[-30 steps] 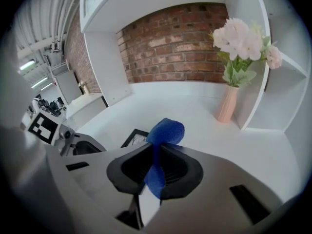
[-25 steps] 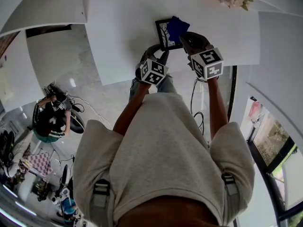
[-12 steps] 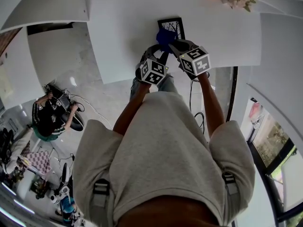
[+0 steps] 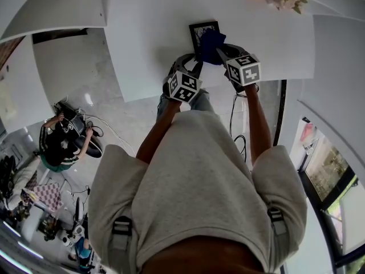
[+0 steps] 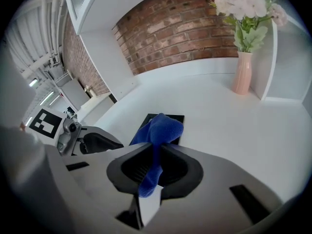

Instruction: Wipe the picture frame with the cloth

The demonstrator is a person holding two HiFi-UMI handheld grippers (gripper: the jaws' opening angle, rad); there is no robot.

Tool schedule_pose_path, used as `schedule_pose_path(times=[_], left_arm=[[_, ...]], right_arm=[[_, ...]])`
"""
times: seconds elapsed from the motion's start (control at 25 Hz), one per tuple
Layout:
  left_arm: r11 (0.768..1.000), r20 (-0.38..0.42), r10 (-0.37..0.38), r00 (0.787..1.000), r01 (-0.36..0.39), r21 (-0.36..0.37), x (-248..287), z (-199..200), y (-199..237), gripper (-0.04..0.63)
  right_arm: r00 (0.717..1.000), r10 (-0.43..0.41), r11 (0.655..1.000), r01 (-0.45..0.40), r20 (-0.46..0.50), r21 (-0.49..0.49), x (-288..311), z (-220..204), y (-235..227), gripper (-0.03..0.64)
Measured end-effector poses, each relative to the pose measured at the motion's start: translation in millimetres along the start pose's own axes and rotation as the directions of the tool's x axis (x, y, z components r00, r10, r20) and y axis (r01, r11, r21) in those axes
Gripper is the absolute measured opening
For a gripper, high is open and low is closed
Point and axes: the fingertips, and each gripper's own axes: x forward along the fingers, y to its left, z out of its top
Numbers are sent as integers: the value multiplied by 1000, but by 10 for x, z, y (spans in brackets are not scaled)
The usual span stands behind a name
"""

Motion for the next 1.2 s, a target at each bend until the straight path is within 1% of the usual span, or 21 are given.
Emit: schedule_pose_path(times=[0.28,0.4,0.52,0.64,0.72,0.8,0.92,1.0,1.08,1.12,1.2], left_arm=[[1000,0,-3,1000,3,-3,2,-2,2,143],[1000,2,-2,1000,2,-4,0,-4,2,143],[1000,4,-2,1000,2,-2,4,-2,0,143],[1000,-3,-10,1000,10,6,13,-15,-7,152],[999,-19,-30,999,30,17,24,-36,-34,198],[999,-28,-44,999,45,26,32,-51,-59,216],[998,-27,-49,998,50,28,37,-50,-80,216],[998,-26,-51,998,52,29,38,-45,-94,216],[998,-28,-49,998,50,29,34,-46,-94,216],[998,-30,-48,998,49,29,30,-49,-92,216],[998,-36,-47,998,49,33,19,-65,-94,216]], right_arm=[[995,-98,994,98,0,51,-249,-166,-408,60],[991,-137,989,137,-1,47,-369,-203,-513,60],[987,-163,986,162,15,34,-512,-168,-540,60],[986,-157,988,158,52,1,-668,-16,-414,60],[988,-133,991,136,81,-20,-743,121,-265,60],[990,-85,996,88,111,-24,-759,247,-71,60],[989,26,1000,-27,145,1,-682,371,280,60],[981,113,992,-119,159,31,-599,409,521,60],[973,175,982,-184,151,48,-484,388,707,60],[973,189,979,-197,136,50,-414,347,757,60],[977,191,979,-196,95,52,-270,216,773,60]])
